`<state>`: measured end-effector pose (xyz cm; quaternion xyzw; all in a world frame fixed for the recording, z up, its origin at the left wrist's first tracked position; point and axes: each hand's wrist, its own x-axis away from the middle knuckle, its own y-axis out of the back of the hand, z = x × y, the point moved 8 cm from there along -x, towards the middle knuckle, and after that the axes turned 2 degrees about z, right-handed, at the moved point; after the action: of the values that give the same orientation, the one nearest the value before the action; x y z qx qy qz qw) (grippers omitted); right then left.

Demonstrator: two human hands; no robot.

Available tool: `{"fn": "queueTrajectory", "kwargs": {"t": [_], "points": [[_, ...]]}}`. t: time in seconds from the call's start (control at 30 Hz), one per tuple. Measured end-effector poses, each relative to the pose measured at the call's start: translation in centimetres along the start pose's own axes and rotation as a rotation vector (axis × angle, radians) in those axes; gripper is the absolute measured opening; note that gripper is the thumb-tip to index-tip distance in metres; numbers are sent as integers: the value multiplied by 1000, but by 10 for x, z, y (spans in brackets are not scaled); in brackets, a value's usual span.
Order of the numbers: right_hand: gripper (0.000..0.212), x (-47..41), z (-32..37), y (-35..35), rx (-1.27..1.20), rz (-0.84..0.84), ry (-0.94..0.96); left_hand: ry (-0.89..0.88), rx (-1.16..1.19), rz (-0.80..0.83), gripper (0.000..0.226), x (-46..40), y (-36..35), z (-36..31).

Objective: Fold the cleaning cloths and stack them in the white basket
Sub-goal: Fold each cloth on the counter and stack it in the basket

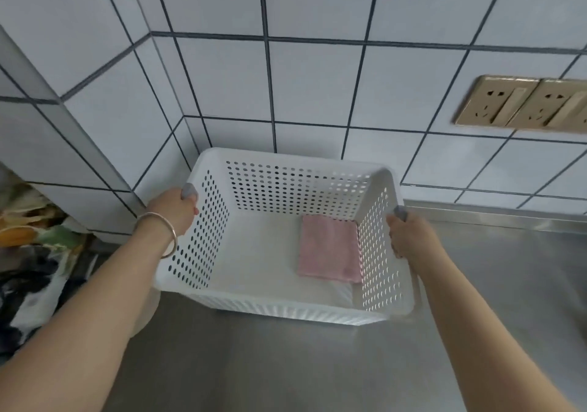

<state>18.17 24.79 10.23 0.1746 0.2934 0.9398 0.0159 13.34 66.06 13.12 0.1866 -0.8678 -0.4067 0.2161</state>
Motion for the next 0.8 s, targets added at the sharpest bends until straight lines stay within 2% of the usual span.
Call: {"fn": "queueTrajectory", "kwargs": {"t": [0.07,0.2,0.43,0.6,0.73,0.8], "points": [[26,-14,11,-9,-7,2,-10,-5,-93,5,32,-18,3,-5],[22,-41,31,-24,13,-10,-20,-20,-263,23,25,-53,5,-8],[21,-68,33,-46,-47,14,-73,-35,-404,49,25,-80,0,-6],[19,-72,29,-49,-64,16,-93,-86,-452,2,28,-83,-2,-7],[32,-67,32,-45,-8,26,-76,-142,-500,-84,21,-69,3,-15],[42,-56,38,-33,122,-28,-10,-153,-590,-144,32,-52,8,-27]]}}
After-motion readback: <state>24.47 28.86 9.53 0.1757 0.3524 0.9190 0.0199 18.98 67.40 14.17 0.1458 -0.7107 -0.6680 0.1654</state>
